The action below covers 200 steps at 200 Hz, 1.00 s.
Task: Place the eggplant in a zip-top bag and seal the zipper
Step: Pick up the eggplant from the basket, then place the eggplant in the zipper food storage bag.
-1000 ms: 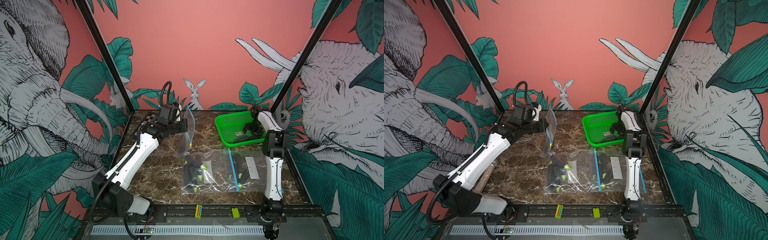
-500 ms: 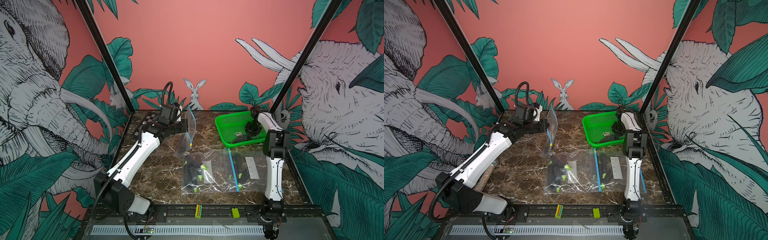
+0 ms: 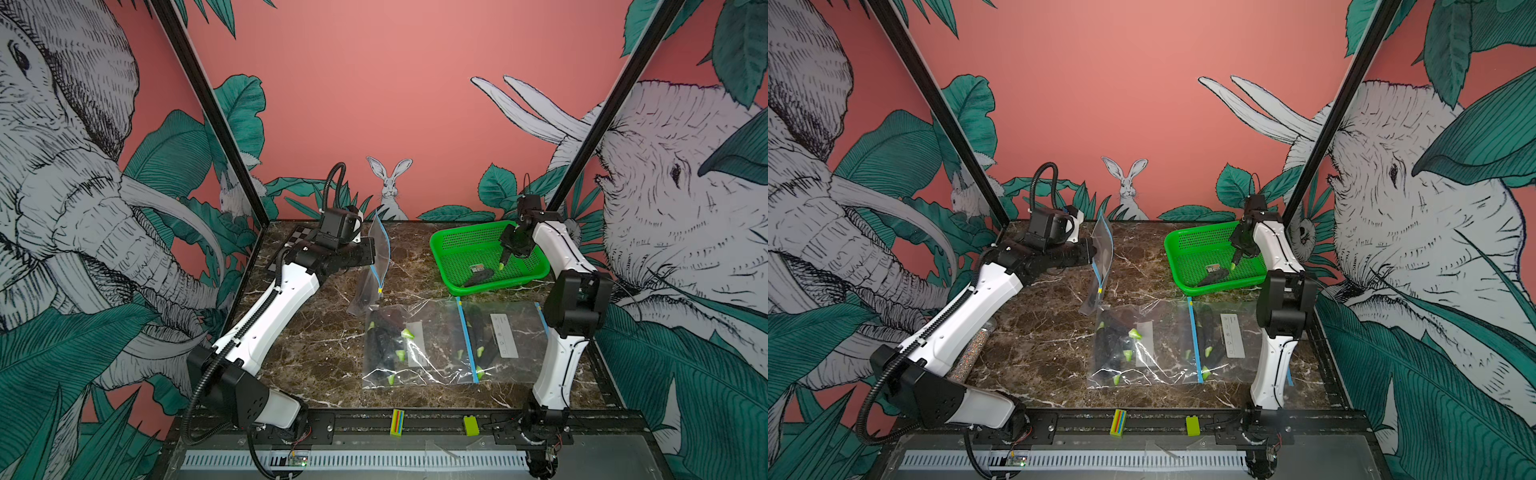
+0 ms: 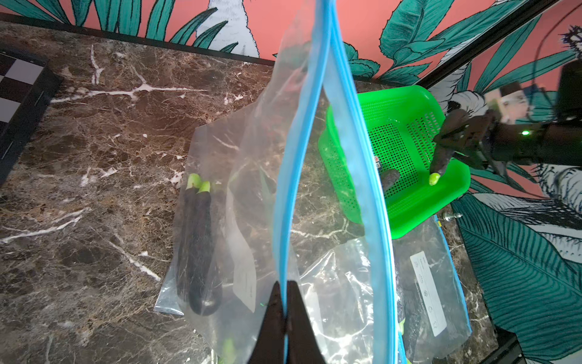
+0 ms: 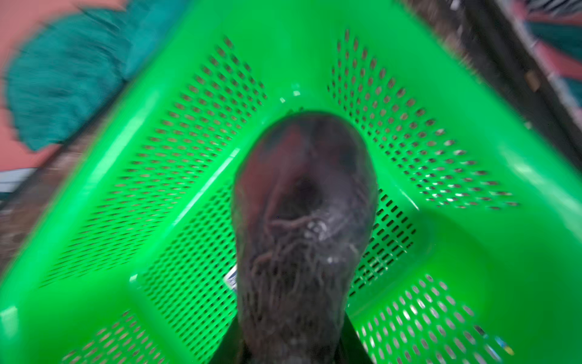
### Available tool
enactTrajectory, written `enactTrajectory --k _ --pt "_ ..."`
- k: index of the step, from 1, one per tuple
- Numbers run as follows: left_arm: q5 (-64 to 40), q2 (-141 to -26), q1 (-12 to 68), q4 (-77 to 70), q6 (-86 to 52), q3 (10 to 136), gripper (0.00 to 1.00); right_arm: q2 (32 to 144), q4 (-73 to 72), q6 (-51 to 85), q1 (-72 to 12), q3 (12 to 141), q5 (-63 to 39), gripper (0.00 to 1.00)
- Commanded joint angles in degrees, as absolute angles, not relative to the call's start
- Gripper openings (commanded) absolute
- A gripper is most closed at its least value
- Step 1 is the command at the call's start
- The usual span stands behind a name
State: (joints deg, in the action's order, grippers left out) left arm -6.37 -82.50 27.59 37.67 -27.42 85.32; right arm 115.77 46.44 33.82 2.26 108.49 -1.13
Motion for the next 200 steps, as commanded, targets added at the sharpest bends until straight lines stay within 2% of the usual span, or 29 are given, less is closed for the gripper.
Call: enactTrajectory --k 1,38,62,92,135,200 --pt "-6.0 -82.2 27.3 39.1 -27.8 87.1 0.00 108.4 41.8 32.6 1.9 103.8 -4.1 0.21" --pt "-5.8 -82.4 27.3 40.1 -28.1 87.8 0.00 95.0 37.2 31.6 -4.7 96.0 -6.4 0.19" --pt "-5.6 -82.4 27.3 40.4 -28.3 88.0 0.00 88.0 32.0 33.9 -13.5 93.3 -6.4 0.18" --pt "-5.3 -82.7 27.2 41.8 -27.1 89.4 0.00 84.6 23.1 37.8 -25.3 90.7 -4.4 0.17" --pt "-5.1 -83.1 27.3 43.2 -27.8 89.7 0.00 87.0 15.4 40.8 -37.1 93.6 -1.7 0.17" --pt "-7.7 -82.9 27.3 41.6 -29.9 90.0 0.00 96.2 15.6 39.0 -45.0 105.0 1.1 0.17"
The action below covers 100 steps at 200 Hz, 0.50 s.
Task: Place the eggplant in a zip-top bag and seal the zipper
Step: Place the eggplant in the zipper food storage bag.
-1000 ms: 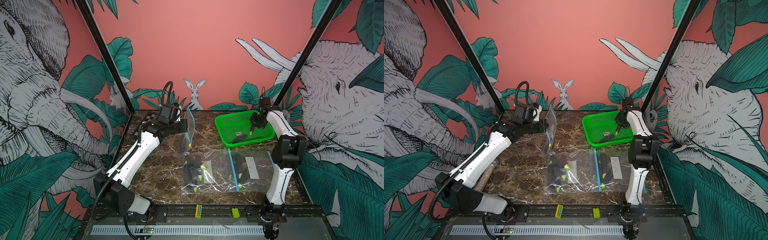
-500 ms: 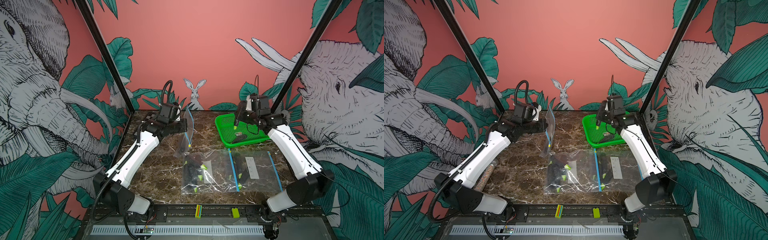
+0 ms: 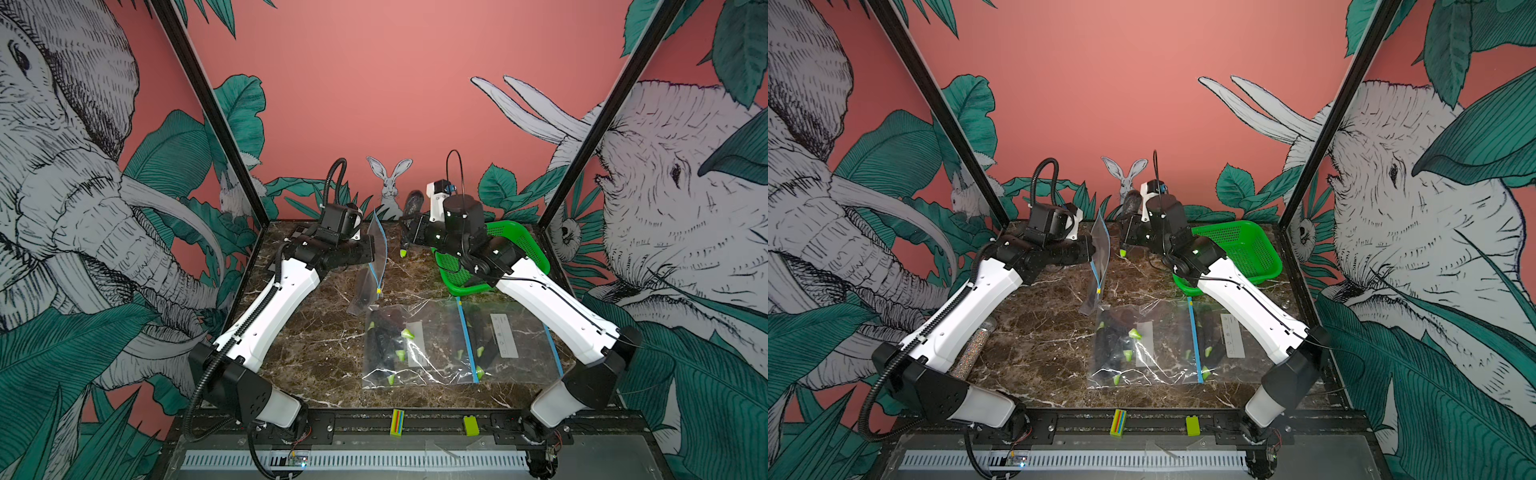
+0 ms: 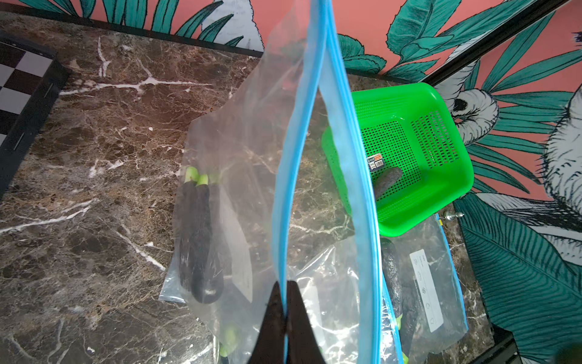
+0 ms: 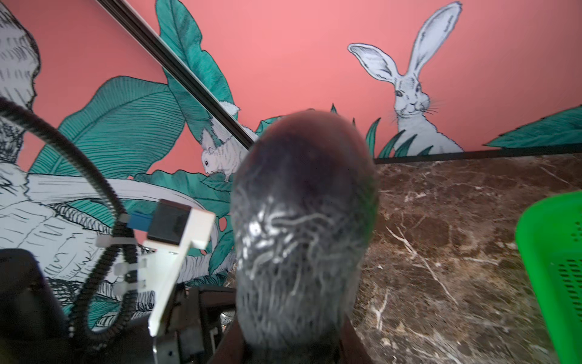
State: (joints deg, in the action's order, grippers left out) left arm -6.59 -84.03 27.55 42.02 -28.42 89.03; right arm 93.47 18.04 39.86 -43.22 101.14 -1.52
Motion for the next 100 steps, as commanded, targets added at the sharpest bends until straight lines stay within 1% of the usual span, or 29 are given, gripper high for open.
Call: enactTrajectory --k 1,64,100 --pt "-7.8 -82.9 27.3 41.6 -29.9 90.0 0.00 96.4 15.5 39.0 -45.1 105.1 1.1 0.17" --pt "-9.3 -82.1 27.3 41.0 -32.1 90.5 0.00 103.9 14.8 37.7 -47.2 109.1 3.2 0.17" --pt "-9.1 -81.3 27.3 40.8 -32.0 90.3 0.00 104.1 13.6 36.3 -47.4 106.0 5.5 0.17"
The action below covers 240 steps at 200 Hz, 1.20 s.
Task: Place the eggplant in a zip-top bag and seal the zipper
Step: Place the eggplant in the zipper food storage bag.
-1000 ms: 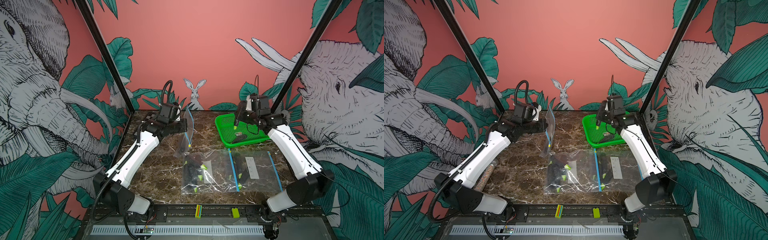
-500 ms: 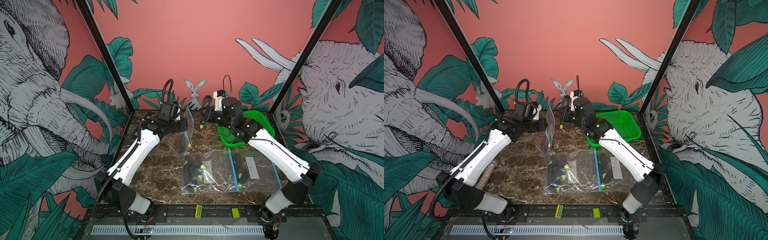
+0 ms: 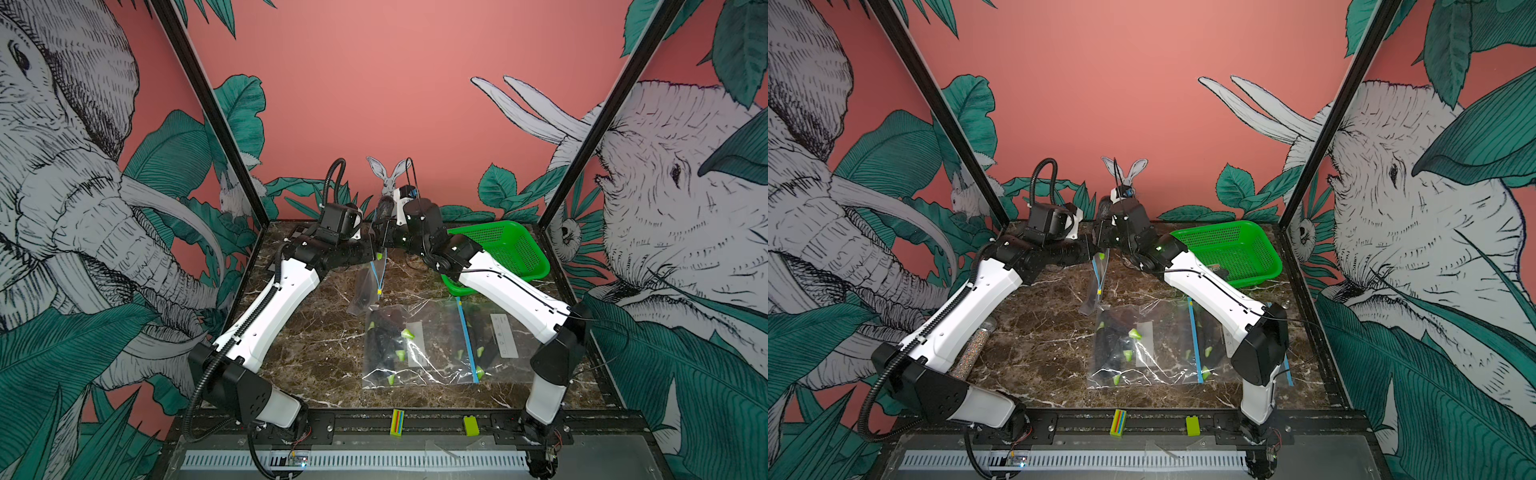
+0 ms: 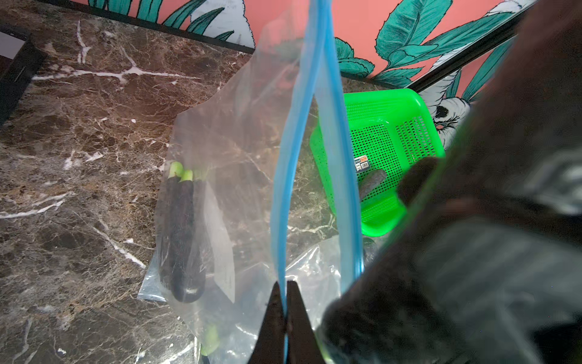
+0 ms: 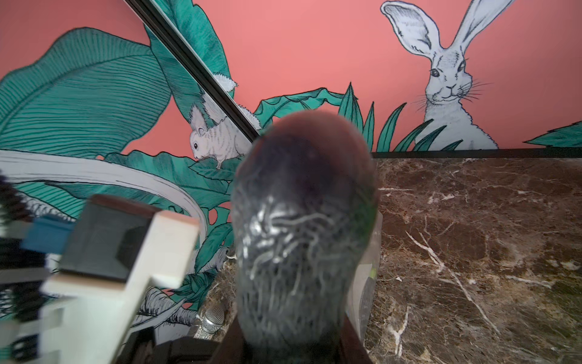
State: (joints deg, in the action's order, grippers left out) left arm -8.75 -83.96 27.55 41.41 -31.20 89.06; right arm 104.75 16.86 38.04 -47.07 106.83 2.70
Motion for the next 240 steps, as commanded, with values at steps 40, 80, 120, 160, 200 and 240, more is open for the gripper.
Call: enactTrajectory --k 40,80,120,160,200,240 --pt "-8.9 -81.0 27.3 39.8 -32.8 90.4 0.00 105.3 14.4 34.6 -47.4 106.2 5.9 0.17" --pt "-7.6 -81.0 27.3 39.4 -33.0 90.5 0.00 102.6 10.9 35.2 -47.5 99.7 6.3 0.19" --pt "-6.0 -80.6 27.3 39.0 -33.5 89.8 0.00 101.9 11.6 32.9 -49.0 98.0 8.0 0.27" --pt "-5.0 -79.6 27.3 38.1 -34.9 87.6 0.00 99.9 9.8 33.7 -49.3 96.2 6.4 0.27" --pt "-4.7 -79.5 27.4 37.7 -35.5 86.6 0.00 96.2 7.4 34.2 -49.5 93.8 6.3 0.27" --pt "-6.0 -80.5 27.4 36.6 -35.9 86.7 0.00 94.0 6.7 33.4 -49.8 93.8 6.9 0.28"
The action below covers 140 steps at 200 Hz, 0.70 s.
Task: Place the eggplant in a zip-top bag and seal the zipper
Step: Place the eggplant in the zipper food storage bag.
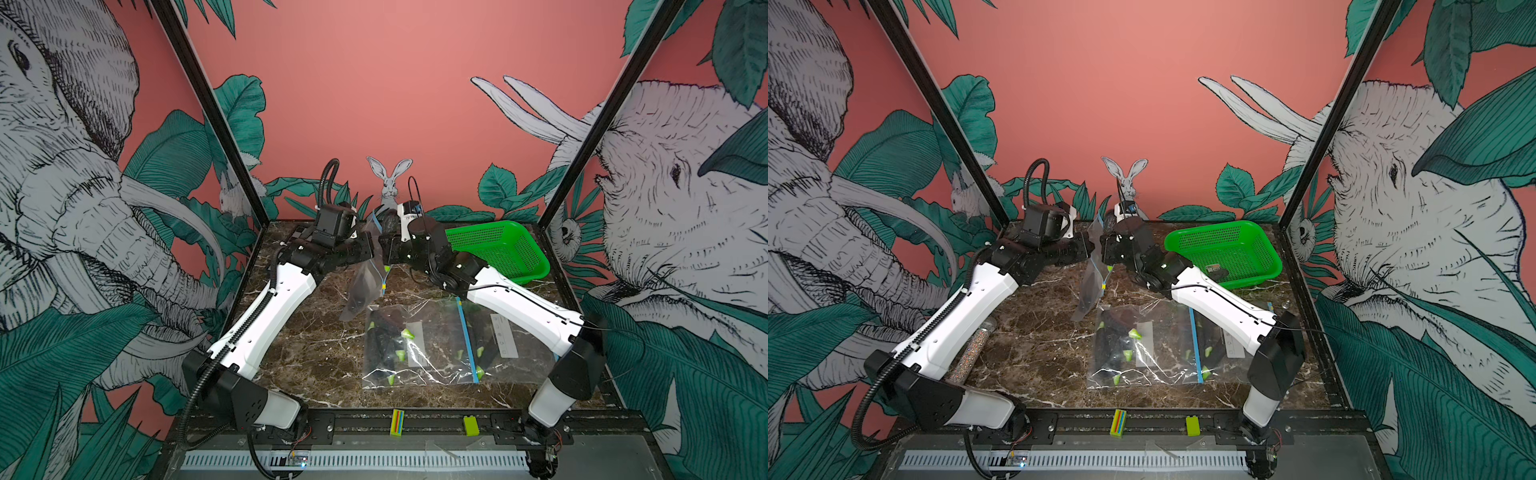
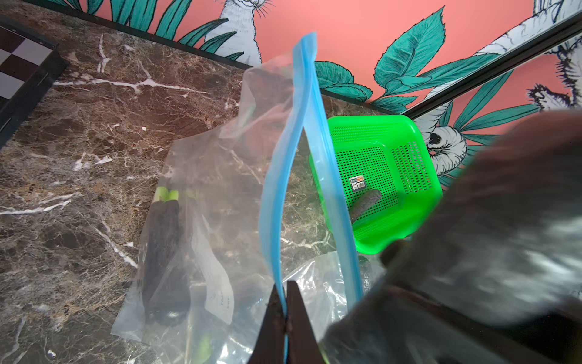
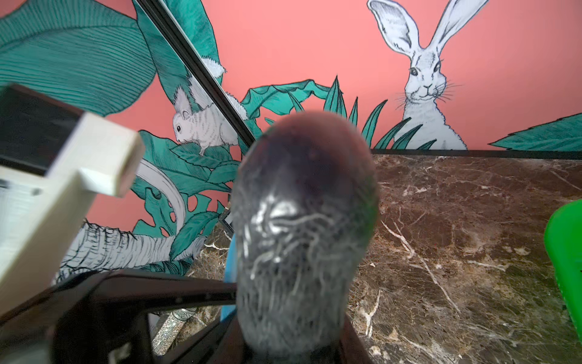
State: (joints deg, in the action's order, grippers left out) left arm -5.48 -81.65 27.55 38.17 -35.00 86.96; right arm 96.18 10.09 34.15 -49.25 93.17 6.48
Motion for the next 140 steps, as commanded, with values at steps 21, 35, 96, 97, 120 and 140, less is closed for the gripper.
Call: enactTrajectory --k 21,35,96,97,120,140 --pt "-6.3 -81.0 27.4 36.8 -35.5 87.3 0.00 94.7 7.2 32.8 -49.9 95.6 6.4 0.28" --pt "-6.5 -81.1 27.3 36.8 -35.4 87.5 0.00 95.8 7.0 32.5 -50.1 96.4 6.1 0.28" --pt "-6.2 -80.6 27.4 36.9 -35.2 88.0 0.00 101.7 7.6 32.2 -51.3 99.8 6.5 0.28" --pt "-6.2 -80.6 27.4 36.8 -35.2 88.1 0.00 101.7 7.7 32.2 -51.3 99.8 6.5 0.28" --pt "-6.2 -80.5 27.4 37.0 -35.0 88.5 0.00 102.3 8.5 31.7 -51.3 99.6 7.2 0.28" --pt "-6.3 -80.8 27.3 36.9 -34.8 88.8 0.00 101.9 8.5 31.3 -51.3 98.4 7.9 0.31"
